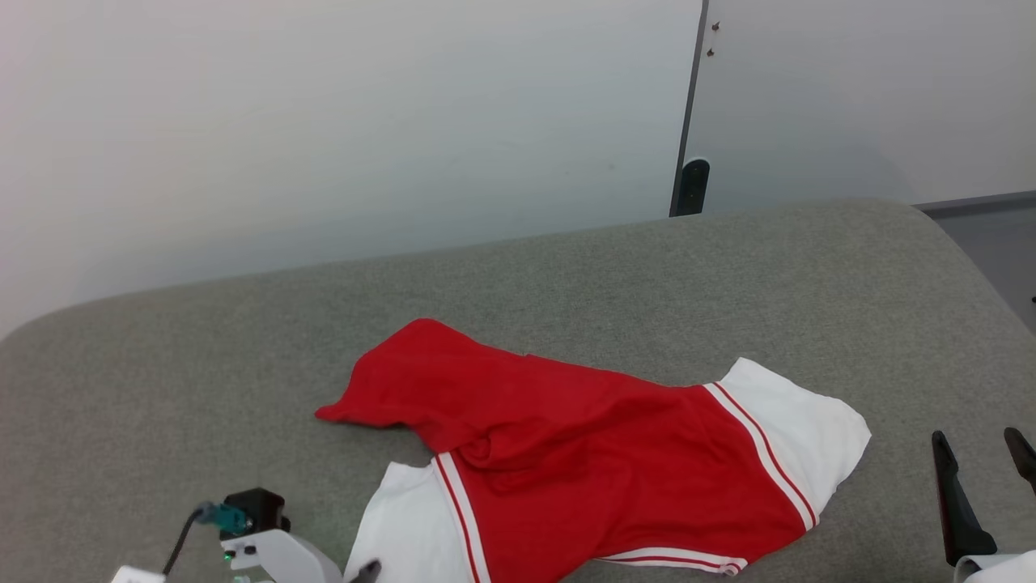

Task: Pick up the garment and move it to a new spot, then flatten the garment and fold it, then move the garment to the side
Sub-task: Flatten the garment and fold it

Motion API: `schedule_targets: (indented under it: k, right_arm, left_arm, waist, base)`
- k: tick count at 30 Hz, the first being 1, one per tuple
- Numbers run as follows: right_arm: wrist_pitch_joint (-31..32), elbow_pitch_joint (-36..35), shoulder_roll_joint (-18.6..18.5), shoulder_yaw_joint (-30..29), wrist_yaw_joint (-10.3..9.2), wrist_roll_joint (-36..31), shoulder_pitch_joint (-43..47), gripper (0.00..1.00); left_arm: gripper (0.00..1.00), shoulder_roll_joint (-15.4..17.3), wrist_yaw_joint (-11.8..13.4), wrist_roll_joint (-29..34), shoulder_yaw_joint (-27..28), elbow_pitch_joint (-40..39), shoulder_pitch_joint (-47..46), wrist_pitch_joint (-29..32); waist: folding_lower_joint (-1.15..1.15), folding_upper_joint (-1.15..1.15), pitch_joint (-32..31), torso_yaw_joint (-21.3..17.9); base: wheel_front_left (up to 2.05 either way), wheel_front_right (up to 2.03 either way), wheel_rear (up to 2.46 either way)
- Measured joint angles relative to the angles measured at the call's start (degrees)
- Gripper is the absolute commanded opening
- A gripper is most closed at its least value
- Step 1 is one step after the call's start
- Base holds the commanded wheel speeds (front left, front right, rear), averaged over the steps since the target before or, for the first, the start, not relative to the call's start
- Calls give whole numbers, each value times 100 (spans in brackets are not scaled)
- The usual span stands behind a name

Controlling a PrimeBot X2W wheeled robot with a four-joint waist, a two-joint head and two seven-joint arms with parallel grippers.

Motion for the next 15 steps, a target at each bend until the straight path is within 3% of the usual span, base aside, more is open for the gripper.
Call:
schedule_targets:
  k: [6,15]
  right_arm:
    - [31,33,51,57,0,41,-16,100]
    - [31,83,37,248,0,129,-214,100]
  left_arm:
    - [100,326,701,-255,-113,-210,-361,1833]
    - [100,491,777,-463,-243,299,-1007,2919]
  waist:
    - [0,0,61,-11]
    - [0,0,176,-123]
  base:
    - [0,0,0]
    - [0,0,0]
